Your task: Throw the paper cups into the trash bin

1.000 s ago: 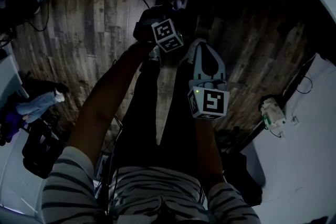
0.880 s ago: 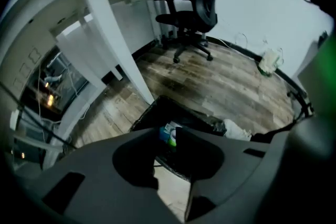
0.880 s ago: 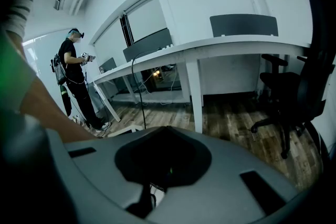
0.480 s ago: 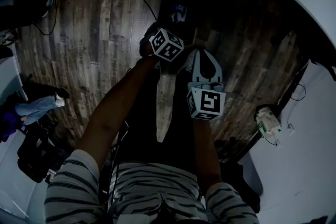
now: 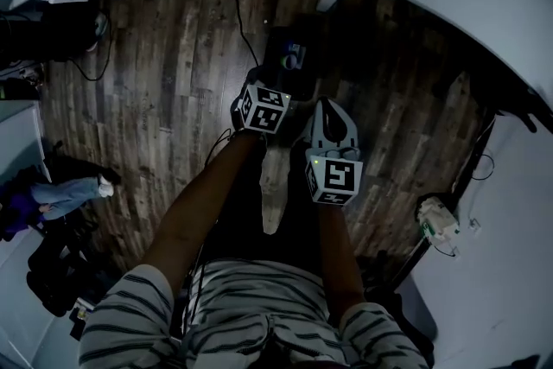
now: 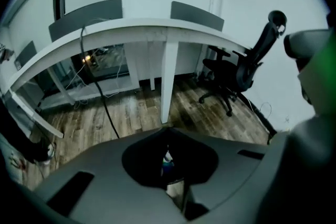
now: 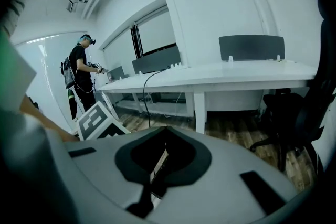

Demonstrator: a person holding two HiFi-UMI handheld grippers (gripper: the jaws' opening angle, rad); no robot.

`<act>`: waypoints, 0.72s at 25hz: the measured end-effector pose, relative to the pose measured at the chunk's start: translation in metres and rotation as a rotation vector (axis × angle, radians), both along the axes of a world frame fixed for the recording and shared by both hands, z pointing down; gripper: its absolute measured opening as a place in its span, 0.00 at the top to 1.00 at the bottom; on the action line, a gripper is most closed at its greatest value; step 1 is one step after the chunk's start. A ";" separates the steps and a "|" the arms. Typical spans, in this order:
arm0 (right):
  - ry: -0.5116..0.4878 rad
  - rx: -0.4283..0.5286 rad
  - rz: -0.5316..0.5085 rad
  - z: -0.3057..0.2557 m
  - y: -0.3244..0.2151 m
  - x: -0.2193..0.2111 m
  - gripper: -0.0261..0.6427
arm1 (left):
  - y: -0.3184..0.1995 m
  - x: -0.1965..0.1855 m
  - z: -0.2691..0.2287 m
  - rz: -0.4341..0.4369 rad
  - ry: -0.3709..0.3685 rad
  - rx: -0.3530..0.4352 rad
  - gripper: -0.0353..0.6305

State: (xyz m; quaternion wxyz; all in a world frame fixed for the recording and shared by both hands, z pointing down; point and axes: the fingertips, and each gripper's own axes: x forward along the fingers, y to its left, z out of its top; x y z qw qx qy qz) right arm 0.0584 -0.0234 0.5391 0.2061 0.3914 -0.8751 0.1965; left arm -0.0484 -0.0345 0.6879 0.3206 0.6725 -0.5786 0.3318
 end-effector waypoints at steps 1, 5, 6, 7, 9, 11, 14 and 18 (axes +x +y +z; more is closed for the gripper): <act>-0.004 0.001 -0.001 -0.006 -0.001 0.001 0.95 | 0.001 -0.001 -0.008 -0.035 0.015 0.004 0.91; -0.019 0.010 -0.021 -0.034 -0.004 -0.002 0.95 | 0.000 -0.007 -0.042 -0.111 0.046 0.037 0.91; -0.020 0.014 -0.030 -0.040 -0.004 -0.003 0.95 | 0.000 -0.008 -0.053 -0.122 0.052 0.049 0.91; -0.020 0.018 -0.037 -0.047 -0.004 -0.004 0.95 | -0.001 -0.008 -0.064 -0.130 0.057 0.064 0.91; -0.025 0.026 -0.045 -0.060 -0.007 -0.006 0.95 | -0.004 -0.008 -0.086 -0.140 0.068 0.098 0.91; -0.038 0.029 -0.046 -0.071 -0.011 -0.010 0.95 | -0.010 -0.011 -0.106 -0.147 0.075 0.132 0.91; -0.045 0.029 -0.055 -0.084 -0.012 -0.015 0.95 | -0.014 -0.016 -0.134 -0.157 0.079 0.182 0.91; -0.052 0.038 -0.067 -0.102 -0.013 -0.020 0.95 | -0.020 -0.019 -0.172 -0.159 0.086 0.245 0.91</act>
